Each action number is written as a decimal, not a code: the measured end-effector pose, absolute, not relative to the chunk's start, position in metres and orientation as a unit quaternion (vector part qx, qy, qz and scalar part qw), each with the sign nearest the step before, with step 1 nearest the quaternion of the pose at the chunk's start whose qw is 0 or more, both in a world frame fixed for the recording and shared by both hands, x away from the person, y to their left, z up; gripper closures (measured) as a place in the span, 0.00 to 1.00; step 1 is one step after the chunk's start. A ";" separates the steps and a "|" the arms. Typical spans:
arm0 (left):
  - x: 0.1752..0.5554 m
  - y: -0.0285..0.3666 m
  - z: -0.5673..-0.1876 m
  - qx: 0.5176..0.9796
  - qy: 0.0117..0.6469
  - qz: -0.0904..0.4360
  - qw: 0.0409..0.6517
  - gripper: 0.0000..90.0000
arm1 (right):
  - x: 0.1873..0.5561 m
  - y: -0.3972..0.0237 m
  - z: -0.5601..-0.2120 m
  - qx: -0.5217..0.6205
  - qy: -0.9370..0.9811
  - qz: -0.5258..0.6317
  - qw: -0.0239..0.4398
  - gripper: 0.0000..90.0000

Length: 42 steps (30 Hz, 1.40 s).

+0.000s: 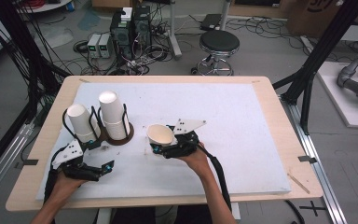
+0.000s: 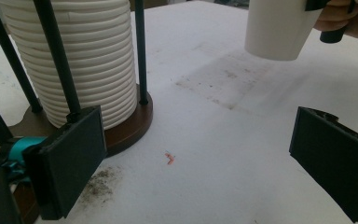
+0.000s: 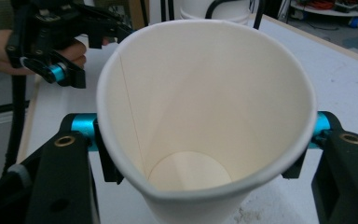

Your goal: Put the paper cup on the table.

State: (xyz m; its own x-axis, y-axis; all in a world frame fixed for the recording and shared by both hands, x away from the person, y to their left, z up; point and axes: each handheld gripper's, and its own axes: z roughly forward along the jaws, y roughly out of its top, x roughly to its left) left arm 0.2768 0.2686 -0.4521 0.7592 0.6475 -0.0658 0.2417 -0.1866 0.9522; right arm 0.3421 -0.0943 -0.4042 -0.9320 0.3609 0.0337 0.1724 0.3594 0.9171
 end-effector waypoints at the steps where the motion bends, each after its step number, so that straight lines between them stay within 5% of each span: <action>1: 0.277 0.269 -0.452 0.749 0.298 0.179 0.564 0.04 | 0.343 -0.093 -0.406 0.164 0.822 0.539 0.087 0.39; 12: 0.276 0.268 -0.452 0.750 0.298 0.185 0.561 0.04 | 0.346 -0.082 -0.423 0.188 0.834 0.505 0.123 0.39; 32: 0.276 0.267 -0.452 0.751 0.296 0.186 0.560 0.04 | 0.348 -0.084 -0.439 0.196 0.842 0.490 0.113 0.36; 42: 0.276 0.268 -0.452 0.751 0.295 0.185 0.561 0.04 | 0.348 -0.082 -0.443 0.213 0.850 0.472 0.102 0.20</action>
